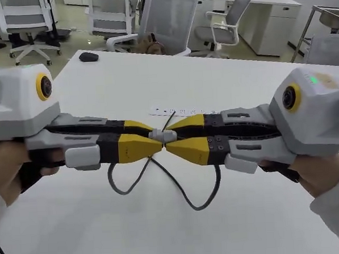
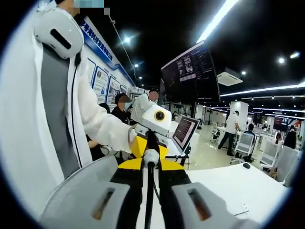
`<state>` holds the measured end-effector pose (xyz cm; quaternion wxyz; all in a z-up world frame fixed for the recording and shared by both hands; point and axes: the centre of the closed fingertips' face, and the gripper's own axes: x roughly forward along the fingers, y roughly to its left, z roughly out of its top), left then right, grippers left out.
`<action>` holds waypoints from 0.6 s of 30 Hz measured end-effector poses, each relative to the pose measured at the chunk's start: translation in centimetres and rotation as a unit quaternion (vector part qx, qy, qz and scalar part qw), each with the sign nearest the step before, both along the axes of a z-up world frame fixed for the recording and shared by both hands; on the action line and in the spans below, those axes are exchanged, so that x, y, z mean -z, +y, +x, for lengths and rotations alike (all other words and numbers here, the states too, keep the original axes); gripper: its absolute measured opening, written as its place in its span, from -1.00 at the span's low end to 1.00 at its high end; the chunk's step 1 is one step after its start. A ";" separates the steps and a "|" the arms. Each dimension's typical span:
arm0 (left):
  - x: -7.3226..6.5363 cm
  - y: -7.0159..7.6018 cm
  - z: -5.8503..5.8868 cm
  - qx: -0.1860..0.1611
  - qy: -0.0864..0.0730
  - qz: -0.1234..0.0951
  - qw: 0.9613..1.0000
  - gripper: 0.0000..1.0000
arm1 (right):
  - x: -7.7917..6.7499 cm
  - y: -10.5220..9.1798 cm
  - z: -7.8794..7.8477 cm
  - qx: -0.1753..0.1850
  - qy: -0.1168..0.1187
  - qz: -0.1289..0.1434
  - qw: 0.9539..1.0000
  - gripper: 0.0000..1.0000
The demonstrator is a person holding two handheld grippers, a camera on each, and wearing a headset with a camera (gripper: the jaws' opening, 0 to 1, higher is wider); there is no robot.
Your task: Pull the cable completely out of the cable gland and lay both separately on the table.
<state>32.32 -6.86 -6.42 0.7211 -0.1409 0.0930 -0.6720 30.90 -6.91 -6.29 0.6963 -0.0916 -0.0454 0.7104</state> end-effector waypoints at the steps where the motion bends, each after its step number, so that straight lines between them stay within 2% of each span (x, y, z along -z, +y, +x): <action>1: 0.1 0.0 0.0 0.000 0.000 0.002 1.000 -0.73 | 0.1 0.0 0.0 -0.001 -0.001 -0.001 1.000 -0.83; 3: 0.2 0.1 0.0 0.000 0.001 0.005 1.000 -0.73 | 0.2 0.1 0.0 0.000 -0.012 -0.003 1.000 -0.83; 6: 0.4 0.0 -0.1 -0.001 -0.003 0.011 1.000 -0.72 | 0.4 0.0 0.0 0.002 -0.010 -0.006 1.000 -0.82; 7: 0.5 0.1 -0.2 -0.002 -0.014 0.015 1.000 -0.72 | 0.6 0.0 0.0 0.002 0.007 -0.005 1.000 -0.81; 9: 0.5 0.0 -0.1 -0.013 -0.056 0.023 0.998 -0.71 | 0.6 -0.1 0.2 0.004 0.060 0.002 0.998 -0.78; 10: 0.4 -0.1 -0.2 -0.017 -0.070 0.023 0.997 -0.70 | 0.5 -0.2 0.3 0.000 0.075 0.011 0.997 -0.77; 11: 0.4 -0.1 -0.3 -0.020 -0.095 0.029 0.995 -0.70 | 0.4 -0.3 0.3 -0.003 0.098 0.017 0.995 -0.75; 12: 0.5 -0.1 -0.3 -0.021 -0.099 0.032 0.994 -0.70 | 0.1 -0.4 0.7 0.006 0.121 0.028 0.992 -0.67; 13: 0.6 -0.1 -0.4 -0.021 -0.102 0.038 0.994 -0.70 | -0.4 -0.7 1.3 0.015 0.150 0.047 0.987 -0.57; 14: 0.7 -0.2 -0.5 -0.021 -0.105 0.039 0.994 -0.69 | -0.8 -0.9 1.4 0.014 0.168 0.057 0.984 -0.49; 15: 0.7 -0.2 -0.6 -0.024 -0.122 0.040 0.991 -0.69 | -1.2 -1.2 1.7 0.015 0.189 0.070 0.979 -0.46; 16: 0.6 -0.3 -0.5 -0.029 -0.135 0.041 0.990 -0.69 | -1.3 -1.3 1.5 0.007 0.193 0.074 0.978 -0.48; 17: 0.6 -0.3 -0.7 -0.027 -0.136 0.041 0.989 -0.69 | -1.2 -1.5 1.5 0.005 0.188 0.071 0.980 -0.51; 18: 0.5 -0.4 -0.7 -0.028 -0.146 0.041 0.988 -0.69 | -1.1 -1.5 1.6 0.011 0.188 0.070 0.980 -0.51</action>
